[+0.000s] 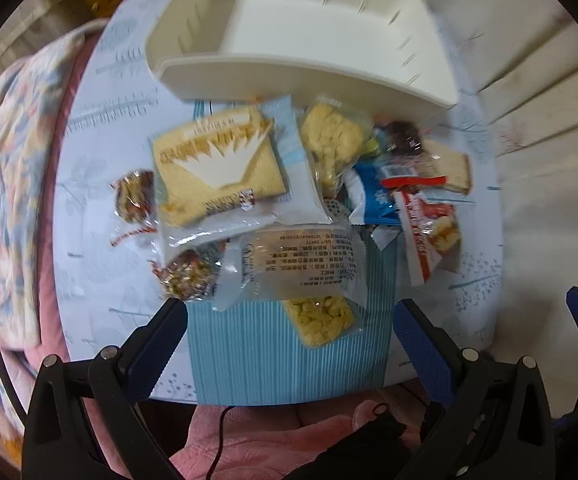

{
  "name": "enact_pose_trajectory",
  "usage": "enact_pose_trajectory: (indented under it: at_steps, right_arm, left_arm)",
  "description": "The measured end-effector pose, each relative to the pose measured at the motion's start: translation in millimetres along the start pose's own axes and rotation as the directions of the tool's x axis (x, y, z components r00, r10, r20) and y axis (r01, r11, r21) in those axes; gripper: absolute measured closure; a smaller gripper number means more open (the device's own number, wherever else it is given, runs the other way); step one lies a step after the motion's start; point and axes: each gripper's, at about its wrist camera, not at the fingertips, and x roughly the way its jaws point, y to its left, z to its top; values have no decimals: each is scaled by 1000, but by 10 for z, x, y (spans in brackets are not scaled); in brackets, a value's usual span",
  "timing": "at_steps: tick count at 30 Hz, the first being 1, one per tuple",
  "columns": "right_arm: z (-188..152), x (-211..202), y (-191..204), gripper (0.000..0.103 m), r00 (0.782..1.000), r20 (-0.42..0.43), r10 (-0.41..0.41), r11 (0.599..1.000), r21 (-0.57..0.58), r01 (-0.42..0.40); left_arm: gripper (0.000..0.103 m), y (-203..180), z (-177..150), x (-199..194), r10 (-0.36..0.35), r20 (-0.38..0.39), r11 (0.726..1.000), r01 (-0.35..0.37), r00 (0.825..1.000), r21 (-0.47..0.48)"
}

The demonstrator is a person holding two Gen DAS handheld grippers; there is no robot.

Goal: Organize snacks
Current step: 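Grasp the clear cookie bag with the left tool while the right tool grasps the red-and-white bun packet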

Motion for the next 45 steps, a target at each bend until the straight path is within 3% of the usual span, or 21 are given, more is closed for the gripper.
enact_pose_trajectory:
  at_steps: [5,11,21,24,30,36,41,45]
  right_arm:
    - [14,345,-77,0,996,-41,76,994,-79,-79]
    - [-9,764,-85,0,990,-83,117,977,-171,-130]
    - [-85,1232,29,0,977,-134,167,944,-263,-198]
    - [-99,1333,45,1,973,-143,183,938,-272,-216]
    - [-113,1455,42,16,972,-145,183,939,-266,-217]
    - [-87,1491,-10,25,978,-132,163,949,-251,-192]
    - [-77,1498,-64,33,975,-148,167,954,-226,-198]
    - [-45,1473,-78,34,965,-185,184,960,-177,-217]
  left_arm:
    - [1,-128,180,360,40,-116,996,-50,992,-79]
    - [1,-171,336,707,71,-204,983,-103,976,-152]
    - [1,-159,411,1133,107,-277,965,-167,955,-202]
    - [0,-182,449,1211,109,-281,964,-171,953,-206]
    - [0,-142,519,1300,87,-283,960,-156,955,-232]
    - [9,-39,500,1289,69,-257,957,-137,964,-255]
    - [25,28,459,1198,59,-230,960,-119,971,-254]
    - [28,93,388,1090,44,-229,964,-101,972,-245]
